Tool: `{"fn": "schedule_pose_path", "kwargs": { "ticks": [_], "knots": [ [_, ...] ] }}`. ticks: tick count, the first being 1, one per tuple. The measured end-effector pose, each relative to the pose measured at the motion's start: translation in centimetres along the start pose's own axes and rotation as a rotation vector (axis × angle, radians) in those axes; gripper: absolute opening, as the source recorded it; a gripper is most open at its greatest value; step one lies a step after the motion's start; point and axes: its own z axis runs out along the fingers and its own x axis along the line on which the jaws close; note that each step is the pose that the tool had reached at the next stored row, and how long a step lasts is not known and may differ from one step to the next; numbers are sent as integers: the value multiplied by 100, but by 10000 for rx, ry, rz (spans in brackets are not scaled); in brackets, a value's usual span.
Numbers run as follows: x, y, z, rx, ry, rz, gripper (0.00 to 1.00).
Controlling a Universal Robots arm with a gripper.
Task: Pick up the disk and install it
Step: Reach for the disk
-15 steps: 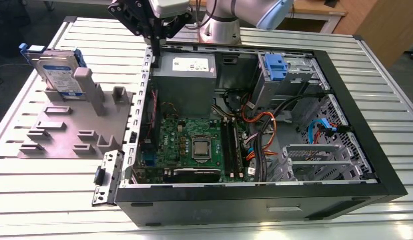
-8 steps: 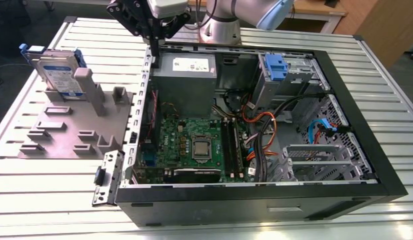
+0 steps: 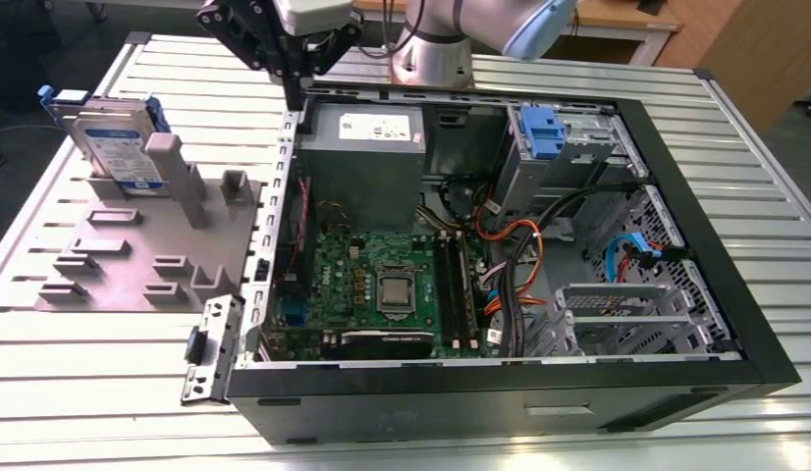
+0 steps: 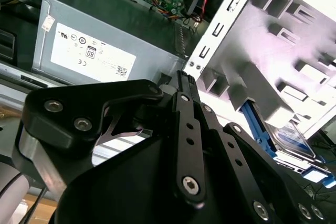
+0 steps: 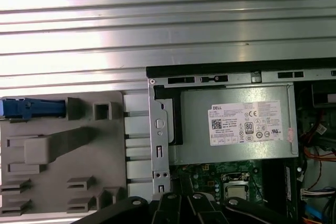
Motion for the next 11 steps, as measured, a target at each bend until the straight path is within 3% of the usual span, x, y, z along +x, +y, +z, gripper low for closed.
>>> {"fn": "schedule_pose_path", "kwargs": {
  "ticks": [11],
  "knots": [
    [148,-7,3,0,0,1,11]
  ]
}}
